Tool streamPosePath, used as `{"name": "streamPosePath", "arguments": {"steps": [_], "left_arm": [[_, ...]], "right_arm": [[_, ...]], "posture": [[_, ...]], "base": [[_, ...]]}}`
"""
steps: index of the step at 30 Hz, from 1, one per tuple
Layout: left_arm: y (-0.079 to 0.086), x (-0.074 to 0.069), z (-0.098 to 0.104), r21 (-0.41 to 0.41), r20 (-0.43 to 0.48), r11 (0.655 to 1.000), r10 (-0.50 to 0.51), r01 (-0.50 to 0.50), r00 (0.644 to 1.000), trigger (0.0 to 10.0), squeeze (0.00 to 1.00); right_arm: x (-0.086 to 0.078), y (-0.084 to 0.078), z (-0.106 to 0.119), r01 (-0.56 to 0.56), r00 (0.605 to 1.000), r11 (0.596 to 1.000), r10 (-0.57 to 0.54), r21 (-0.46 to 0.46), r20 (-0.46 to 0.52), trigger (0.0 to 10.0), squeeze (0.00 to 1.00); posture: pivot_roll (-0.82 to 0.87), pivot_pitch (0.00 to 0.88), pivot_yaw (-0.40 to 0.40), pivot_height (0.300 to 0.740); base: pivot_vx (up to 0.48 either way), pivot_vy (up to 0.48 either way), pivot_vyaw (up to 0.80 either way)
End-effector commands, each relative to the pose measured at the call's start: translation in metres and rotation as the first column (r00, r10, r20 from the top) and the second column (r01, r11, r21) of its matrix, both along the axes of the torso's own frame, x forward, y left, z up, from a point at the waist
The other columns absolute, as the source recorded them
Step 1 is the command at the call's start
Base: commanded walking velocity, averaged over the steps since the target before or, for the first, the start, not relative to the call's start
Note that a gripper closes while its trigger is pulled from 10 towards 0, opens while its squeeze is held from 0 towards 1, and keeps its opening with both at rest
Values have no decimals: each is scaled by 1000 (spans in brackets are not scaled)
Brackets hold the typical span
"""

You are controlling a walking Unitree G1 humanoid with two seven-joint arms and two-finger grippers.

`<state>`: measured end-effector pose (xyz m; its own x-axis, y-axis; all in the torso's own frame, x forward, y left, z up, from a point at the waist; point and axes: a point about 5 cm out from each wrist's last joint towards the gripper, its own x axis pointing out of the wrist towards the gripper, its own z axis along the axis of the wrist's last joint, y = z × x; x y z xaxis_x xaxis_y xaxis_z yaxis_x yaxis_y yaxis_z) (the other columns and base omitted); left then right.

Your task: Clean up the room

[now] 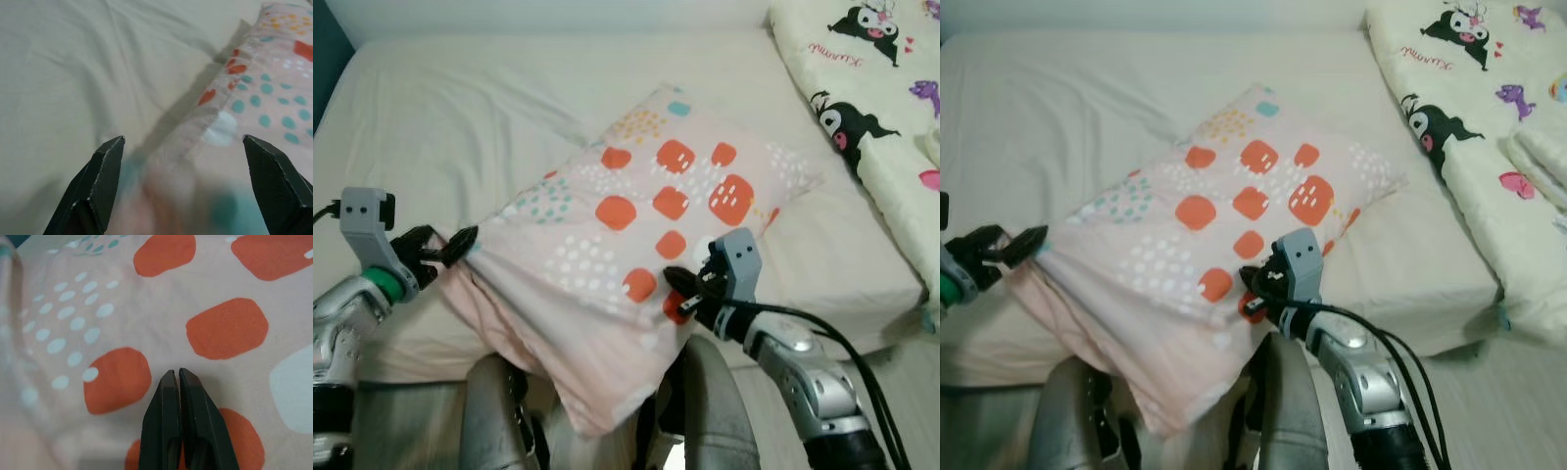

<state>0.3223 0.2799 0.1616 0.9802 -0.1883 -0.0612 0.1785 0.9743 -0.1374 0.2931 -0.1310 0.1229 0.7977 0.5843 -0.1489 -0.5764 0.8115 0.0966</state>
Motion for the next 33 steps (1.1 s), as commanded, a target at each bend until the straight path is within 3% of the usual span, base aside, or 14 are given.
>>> {"name": "streamPosePath", "arguments": {"steps": [1, 2, 3, 4, 12, 13, 14, 15, 16, 17, 18, 25, 27, 33], "left_arm": [[-3, -2, -14, 24, -40, 1000, 20, -19, 999, 10000, 1000], [-12, 2, -20, 18, -46, 1000, 9, -8, 999, 10000, 290], [-12, 2, -20, 18, -46, 1000, 9, -8, 999, 10000, 290], [-23, 5, -25, 1, -43, 1000, -2, 2, 999, 10000, 0], [-30, 8, -28, -18, -35, 1000, -9, 9, 999, 10000, 0], [-38, 12, -29, -36, -18, 999, -9, 8, 1000, 10000, 0], [-38, 12, -29, -36, -18, 999, -9, 8, 1000, 10000, 0], [-50, 19, -31, -46, -15, 997, -56, 55, 998, 10000, 0], [-56, 26, -33, -27, -17, 997, -67, 67, 998, 10000, 0], [-59, 31, -34, -11, -20, 997, -75, 75, 997, 10000, 0], [-57, 36, -31, 6, -16, 999, -51, 51, 999, 10000, 0], [-51, 44, -23, 26, 4, 999, 32, -32, 999, 10000, 0], [-52, 46, -24, 42, 4, 998, 44, -44, 999, 10000, 0], [-55, 47, -28, 33, 3, 999, 41, -41, 999, 10000, 0]], "right_arm": [[-3, -2, -10, 9, 999, 1000, -9, -5, -41, 10000, 0], [-5, 1, -12, 16, 998, 1000, -16, -1, -56, 10000, 0], [-5, 1, -12, 16, 998, 1000, -16, -1, -56, 10000, 0], [-8, 4, -13, 27, 998, 999, -26, 19, -66, 10000, 0], [-10, 6, -13, 50, 997, 998, -48, 32, -62, 10000, 0], [-9, 1, -12, 179, 983, 981, -175, 74, -47, 10000, 0], [-9, 1, -12, 179, 983, 981, -175, 74, -47, 10000, 0], [-18, -10, -22, 352, 936, 925, -345, 143, -75, 10000, 59], [-31, -20, -30, 451, 892, 872, -440, 189, -101, 10000, 722], [-40, -26, -36, 505, 863, 837, -490, 213, -120, 10000, 722], [-49, -32, -39, 527, 850, 816, -511, 240, -128, 10000, 1000], [-61, -41, -45, 529, 848, 790, -509, 309, -150, 10000, 1000], [-69, -43, -59, 522, 853, 795, -484, 311, -195, 10000, 1000], [-65, -39, -69, 511, 860, 793, -463, 331, -215, 10000, 1000]], "posture": [[12, 193, -7, 552], [7, 192, -11, 552], [7, 192, -11, 552], [1, 192, -14, 552], [-2, 192, -16, 552], [-6, 192, -16, 552], [-6, 192, -16, 552], [-19, 190, -2, 552], [-24, 189, 4, 552], [-24, 189, 4, 552], [-27, 187, 10, 552], [-28, 186, 15, 552], [-28, 183, 21, 552], [-25, 182, 24, 552]], "base": [[0, 0, 0], [0, 0, 0], [0, 0, 0], [0, 0, 0], [0, 0, 0], [0, 0, 0], [0, 0, 0], [0, 0, 0], [0, 0, 0], [0, 0, 0], [0, 0, 0], [0, 0, 0], [0, 0, 0], [0, 0, 0]]}}
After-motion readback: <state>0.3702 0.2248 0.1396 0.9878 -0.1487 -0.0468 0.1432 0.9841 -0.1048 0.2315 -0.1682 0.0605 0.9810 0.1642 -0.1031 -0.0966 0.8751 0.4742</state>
